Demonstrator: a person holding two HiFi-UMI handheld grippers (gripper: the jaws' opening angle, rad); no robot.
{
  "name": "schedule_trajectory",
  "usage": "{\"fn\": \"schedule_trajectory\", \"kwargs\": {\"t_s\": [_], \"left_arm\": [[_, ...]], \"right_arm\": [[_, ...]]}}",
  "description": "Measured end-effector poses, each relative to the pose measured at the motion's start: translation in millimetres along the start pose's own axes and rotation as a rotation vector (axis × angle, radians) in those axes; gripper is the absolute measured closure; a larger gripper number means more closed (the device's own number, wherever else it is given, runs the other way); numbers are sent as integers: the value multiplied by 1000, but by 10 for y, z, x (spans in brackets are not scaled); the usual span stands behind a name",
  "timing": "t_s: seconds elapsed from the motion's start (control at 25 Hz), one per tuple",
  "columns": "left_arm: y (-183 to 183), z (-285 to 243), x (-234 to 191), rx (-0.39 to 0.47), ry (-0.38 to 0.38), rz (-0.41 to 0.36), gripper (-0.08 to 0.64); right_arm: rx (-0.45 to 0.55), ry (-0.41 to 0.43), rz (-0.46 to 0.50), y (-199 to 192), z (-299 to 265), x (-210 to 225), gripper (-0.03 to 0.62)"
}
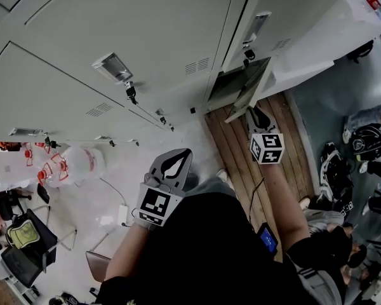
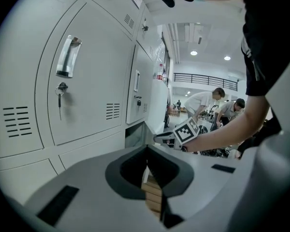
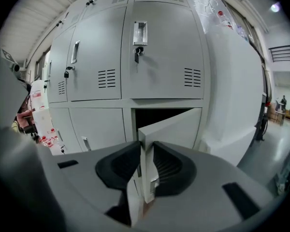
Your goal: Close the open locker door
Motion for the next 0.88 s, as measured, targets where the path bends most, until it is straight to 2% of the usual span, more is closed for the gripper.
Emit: {"fn": "schedule_trajectory", "kwargs": {"t_s": [0.28, 0.88], "left_arm": [[-108, 128, -259, -11, 58, 30, 538], [-353, 311, -514, -61, 160, 82, 538]], "right_arm": [[8, 0, 18, 112, -390, -272, 492], [-15, 110, 61, 271, -1128, -549, 492]]}}
Point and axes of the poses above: the fingertips, and each gripper's own axes: z backward along the fingers, x to its right, y out of its top, the point moved 3 cm from there along z, backward along the fingers, and after that the axes turned 10 degrees about -z, right-handed, at the moved point
